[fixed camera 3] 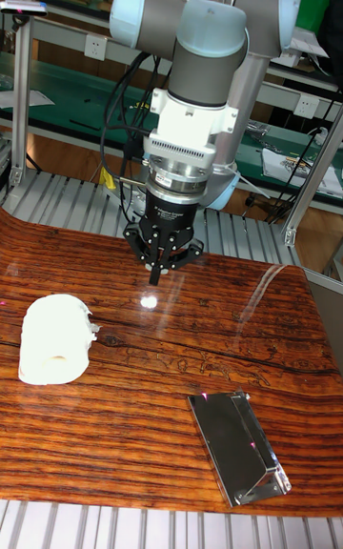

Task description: Put the toilet paper on its holder

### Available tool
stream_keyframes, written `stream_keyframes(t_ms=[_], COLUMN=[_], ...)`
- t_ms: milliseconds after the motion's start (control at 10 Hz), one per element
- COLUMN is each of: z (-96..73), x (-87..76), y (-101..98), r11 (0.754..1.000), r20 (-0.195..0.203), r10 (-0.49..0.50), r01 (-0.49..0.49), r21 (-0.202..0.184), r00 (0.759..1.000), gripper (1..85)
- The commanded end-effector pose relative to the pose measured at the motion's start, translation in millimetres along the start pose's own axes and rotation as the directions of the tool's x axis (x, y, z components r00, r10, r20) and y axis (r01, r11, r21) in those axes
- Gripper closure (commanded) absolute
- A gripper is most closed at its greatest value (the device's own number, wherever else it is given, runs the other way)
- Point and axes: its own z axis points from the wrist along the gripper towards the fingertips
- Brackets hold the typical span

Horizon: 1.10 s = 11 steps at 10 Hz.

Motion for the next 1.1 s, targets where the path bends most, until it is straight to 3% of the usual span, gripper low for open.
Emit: stream_keyframes(t_ms=[0, 200, 400, 500, 600, 700, 900, 1000], z=[-1.0, -0.9, -1.0, -1.0, -1.2, -1.0, -1.1, -0.9], x=[5.9, 1.1, 4.1, 2.2, 1.2, 1.6, 2.7, 3.2], y=[4.5, 3.4, 2.4, -9.0, -12.1, -8.1, -10.3, -3.9], r11=[0.999, 0.997, 0.995, 0.994, 0.993, 0.992, 0.992, 0.994], r20=[-0.023, -0.005, -0.017, -0.005, 0.001, -0.002, -0.006, -0.011], r10=[0.03, 0.074, 0.102, 0.108, 0.112, 0.122, 0.117, 0.107], r01=[-0.03, -0.074, -0.102, -0.108, -0.112, -0.122, -0.117, -0.107], r21=[-0.02, -0.016, -0.011, 0.032, 0.043, 0.028, 0.038, 0.013], r00=[0.999, 0.997, 0.995, 0.994, 0.994, 0.993, 0.993, 0.994], gripper=[83.0, 84.7, 84.7, 84.7, 84.7, 84.7, 84.7, 84.7])
